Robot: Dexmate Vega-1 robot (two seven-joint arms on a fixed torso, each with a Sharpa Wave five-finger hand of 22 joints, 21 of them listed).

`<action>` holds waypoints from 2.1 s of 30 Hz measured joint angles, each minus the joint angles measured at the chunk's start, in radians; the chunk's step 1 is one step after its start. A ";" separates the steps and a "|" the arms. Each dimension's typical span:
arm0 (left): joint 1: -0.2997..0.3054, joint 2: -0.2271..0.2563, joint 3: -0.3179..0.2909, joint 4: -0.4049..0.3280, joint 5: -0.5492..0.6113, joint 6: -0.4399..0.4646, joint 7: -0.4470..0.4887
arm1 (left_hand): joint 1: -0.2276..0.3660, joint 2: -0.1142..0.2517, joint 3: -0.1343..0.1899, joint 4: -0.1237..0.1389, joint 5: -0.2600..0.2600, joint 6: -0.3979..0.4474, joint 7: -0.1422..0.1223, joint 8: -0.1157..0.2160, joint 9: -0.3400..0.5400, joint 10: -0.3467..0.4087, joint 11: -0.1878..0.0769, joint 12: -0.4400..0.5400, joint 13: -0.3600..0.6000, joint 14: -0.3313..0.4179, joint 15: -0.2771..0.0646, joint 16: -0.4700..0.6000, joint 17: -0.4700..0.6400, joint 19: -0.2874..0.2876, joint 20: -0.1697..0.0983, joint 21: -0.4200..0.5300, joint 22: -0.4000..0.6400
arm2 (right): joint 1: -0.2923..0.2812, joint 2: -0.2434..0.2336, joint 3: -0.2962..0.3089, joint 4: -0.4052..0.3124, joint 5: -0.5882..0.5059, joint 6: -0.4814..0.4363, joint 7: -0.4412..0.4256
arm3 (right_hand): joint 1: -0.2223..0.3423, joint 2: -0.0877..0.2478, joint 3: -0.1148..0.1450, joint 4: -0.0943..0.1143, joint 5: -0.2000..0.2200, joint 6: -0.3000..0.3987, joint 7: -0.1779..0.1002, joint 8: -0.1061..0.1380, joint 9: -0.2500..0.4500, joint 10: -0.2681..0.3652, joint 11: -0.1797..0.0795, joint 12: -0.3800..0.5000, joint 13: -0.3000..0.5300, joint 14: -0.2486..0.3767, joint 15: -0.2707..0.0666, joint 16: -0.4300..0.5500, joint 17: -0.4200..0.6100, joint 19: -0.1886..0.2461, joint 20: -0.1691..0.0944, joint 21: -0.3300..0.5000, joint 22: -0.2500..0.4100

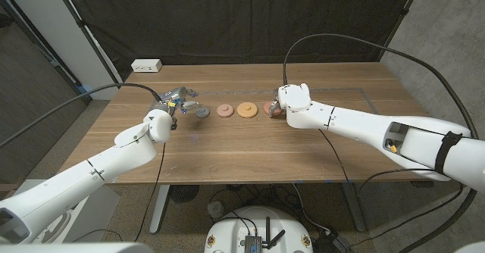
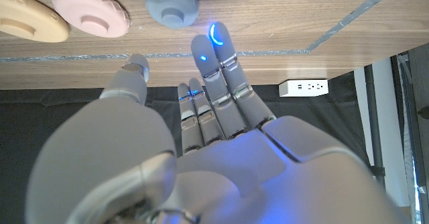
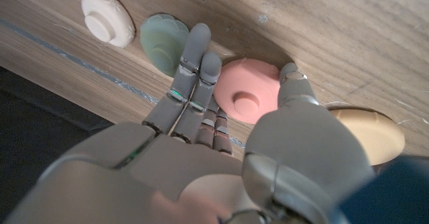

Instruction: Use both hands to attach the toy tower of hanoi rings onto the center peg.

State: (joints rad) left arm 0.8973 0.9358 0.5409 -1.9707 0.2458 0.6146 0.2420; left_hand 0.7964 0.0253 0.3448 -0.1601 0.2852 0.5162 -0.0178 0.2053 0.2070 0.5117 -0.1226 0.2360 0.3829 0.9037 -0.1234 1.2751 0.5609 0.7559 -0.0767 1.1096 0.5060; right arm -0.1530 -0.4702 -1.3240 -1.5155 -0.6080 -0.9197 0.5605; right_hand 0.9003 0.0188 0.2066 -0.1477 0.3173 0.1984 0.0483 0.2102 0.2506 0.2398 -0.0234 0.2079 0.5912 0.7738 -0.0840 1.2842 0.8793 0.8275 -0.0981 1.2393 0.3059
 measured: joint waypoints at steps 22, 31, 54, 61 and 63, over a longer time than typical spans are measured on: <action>0.005 0.002 0.001 -0.007 -0.002 -0.003 0.000 | 0.005 0.005 0.000 0.000 0.000 0.005 0.005 0.000 0.000 0.004 -0.004 0.000 0.005 -0.007 0.004 0.005 0.000 -0.002 -0.002 0.011 -0.010 | -0.048 -0.018 0.023 -0.028 0.004 0.018 -0.117 | 0.010 0.009 0.038 -0.032 0.031 0.167 -0.012 0.084 -0.009 0.188 -0.002 0.074 0.012 0.166 -0.046 0.135 0.212 0.086 -0.026 0.150 0.005; 0.005 0.004 0.003 -0.012 -0.001 0.002 -0.006 | 0.005 0.005 0.000 0.000 0.000 0.010 0.000 0.000 0.000 0.012 -0.001 0.000 0.004 -0.007 0.004 0.005 0.000 -0.002 -0.002 0.019 -0.013 | -0.103 -0.044 0.072 -0.061 0.005 0.040 -0.183 | 0.010 0.009 0.062 -0.055 0.070 0.213 0.034 0.094 -0.009 0.232 0.043 0.086 0.012 0.253 -0.080 0.183 0.328 0.140 -0.040 0.215 0.012; 0.002 0.005 0.004 -0.019 0.002 0.009 -0.011 | 0.005 0.005 0.000 0.000 0.008 0.014 0.004 0.000 0.000 0.019 0.001 0.000 0.009 -0.007 0.004 0.009 -0.005 -0.004 -0.004 0.030 -0.024 | -0.129 -0.068 0.119 -0.098 -0.012 0.076 -0.190 | 0.009 0.010 0.084 -0.077 0.090 0.224 0.045 0.108 -0.012 0.245 0.056 0.091 0.012 0.325 -0.118 0.225 0.350 0.179 -0.057 0.256 0.026; 0.005 0.005 0.002 -0.019 0.002 0.009 -0.010 | 0.005 0.005 0.000 0.000 0.008 0.014 0.004 0.000 0.000 0.019 0.001 0.000 0.009 -0.007 0.004 0.009 -0.005 -0.011 0.000 0.033 -0.028 | -0.120 -0.077 0.123 -0.120 -0.027 0.083 -0.161 | 0.009 0.010 0.084 -0.077 0.090 0.226 0.047 0.110 -0.012 0.250 0.061 0.084 0.012 0.333 -0.121 0.229 0.350 0.179 -0.057 0.256 0.026; 0.005 0.005 0.001 -0.018 0.001 0.008 -0.009 | 0.005 0.005 0.000 0.000 0.008 0.014 0.004 0.000 0.000 0.023 -0.003 0.000 0.014 -0.007 0.004 0.009 -0.005 -0.011 0.000 0.037 -0.029 | -0.119 -0.079 0.123 -0.126 -0.032 0.083 -0.152 | 0.009 0.010 0.084 -0.077 0.090 0.226 0.047 0.110 -0.012 0.250 0.061 0.082 0.012 0.333 -0.121 0.229 0.350 0.179 -0.057 0.256 0.026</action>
State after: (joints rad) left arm 0.9027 0.9410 0.5415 -1.9891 0.2471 0.6228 0.2330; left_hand 0.8018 0.0305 0.3449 -0.1601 0.2929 0.5301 -0.0138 0.2053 0.2069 0.5346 -0.1253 0.2361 0.3966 0.8966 -0.1197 1.2837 0.5560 0.7449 -0.0769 1.1467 0.4772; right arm -0.2719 -0.5495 -1.2007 -1.6417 -0.6400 -0.8370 0.4084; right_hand 0.9097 0.0285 0.2901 -0.2247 0.4078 0.4240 0.0949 0.3202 0.2382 0.4901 0.0376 0.2897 0.6031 1.1064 -0.2053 1.5132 1.2296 1.0067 -0.1555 1.4948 0.3321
